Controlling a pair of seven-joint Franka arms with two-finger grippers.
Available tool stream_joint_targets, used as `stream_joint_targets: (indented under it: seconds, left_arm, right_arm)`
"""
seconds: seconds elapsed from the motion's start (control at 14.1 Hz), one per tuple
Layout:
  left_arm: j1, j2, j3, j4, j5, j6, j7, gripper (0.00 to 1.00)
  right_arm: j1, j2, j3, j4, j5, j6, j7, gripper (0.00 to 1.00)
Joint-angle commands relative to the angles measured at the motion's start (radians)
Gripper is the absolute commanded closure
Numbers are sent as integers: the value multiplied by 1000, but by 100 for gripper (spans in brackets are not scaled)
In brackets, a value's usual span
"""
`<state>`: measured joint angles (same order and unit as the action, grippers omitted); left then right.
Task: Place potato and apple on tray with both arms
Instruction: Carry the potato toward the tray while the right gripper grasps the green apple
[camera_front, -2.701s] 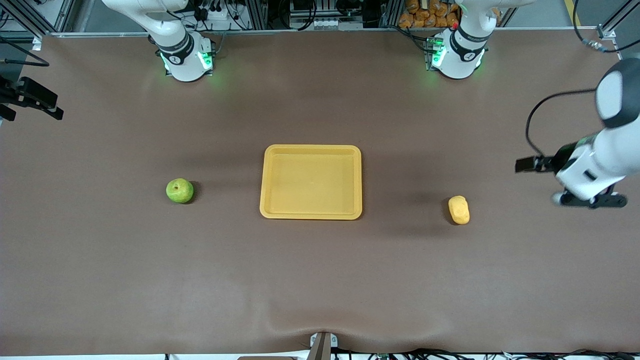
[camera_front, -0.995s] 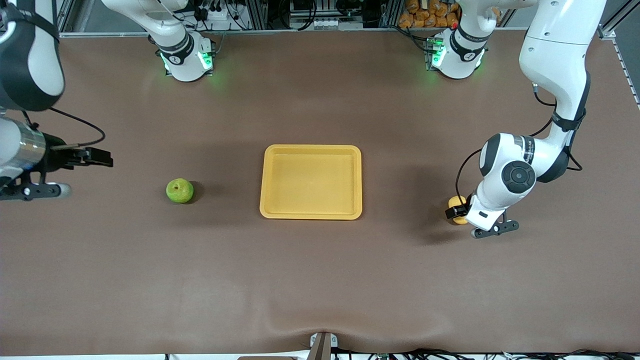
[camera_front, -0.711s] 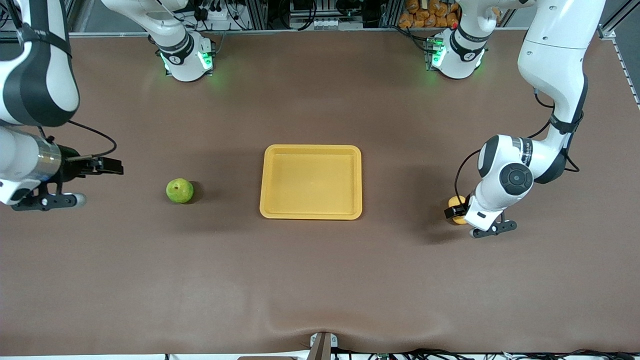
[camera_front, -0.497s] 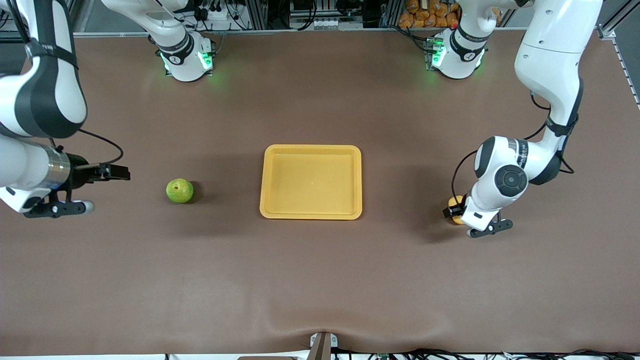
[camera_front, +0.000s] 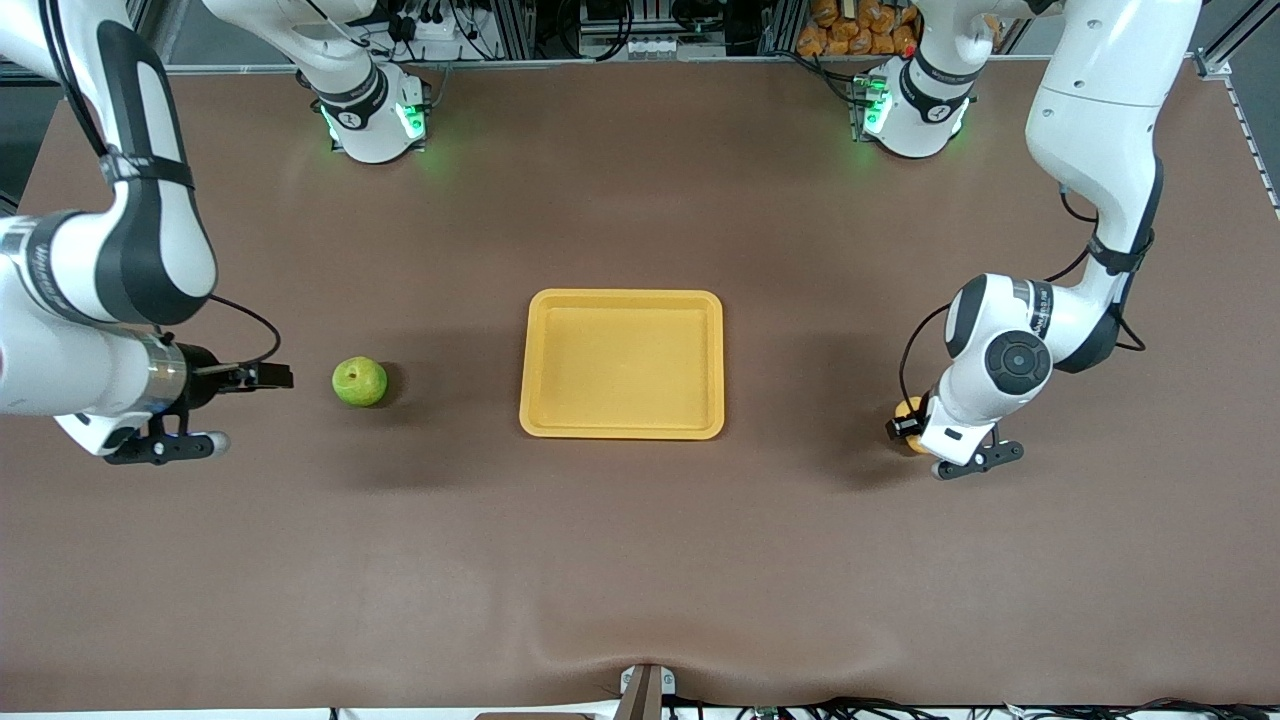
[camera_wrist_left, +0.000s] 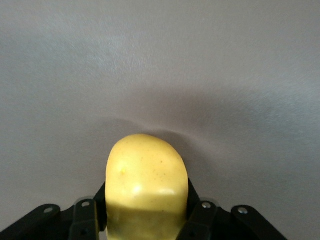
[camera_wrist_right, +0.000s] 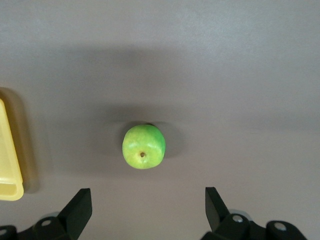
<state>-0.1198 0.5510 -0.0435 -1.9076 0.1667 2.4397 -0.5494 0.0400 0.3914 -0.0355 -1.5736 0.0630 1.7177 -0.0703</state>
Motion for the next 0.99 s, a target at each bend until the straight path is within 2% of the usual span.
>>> stream_joint_targets:
  seconds: [0.0, 0.28, 0.5, 0.57, 0.78, 0.92]
  left_arm:
    - [-18, -92, 2, 1, 20, -111, -18, 67]
    - [-21, -183, -38, 71, 20, -316, -10, 67]
    - [-23, -209, -102, 127, 20, -425, -15, 69]
    - [-23, -207, -134, 146, 20, -454, -26, 69]
    - [-46, -200, -211, 191, 19, -493, -67, 82]
    - [-119, -169, -217, 237, 17, -493, -153, 84]
  right_arm:
    - [11, -14, -3, -60, 14, 55, 6, 0]
    - [23, 24, -3, -106, 14, 141, 6, 0]
    - [34, 29, -1, -169, 30, 210, 7, 0]
    - [38, 36, -3, -187, 35, 232, 7, 0]
    - [47, 40, -3, -253, 34, 305, 7, 0]
    - [47, 41, -3, -308, 35, 374, 7, 0]
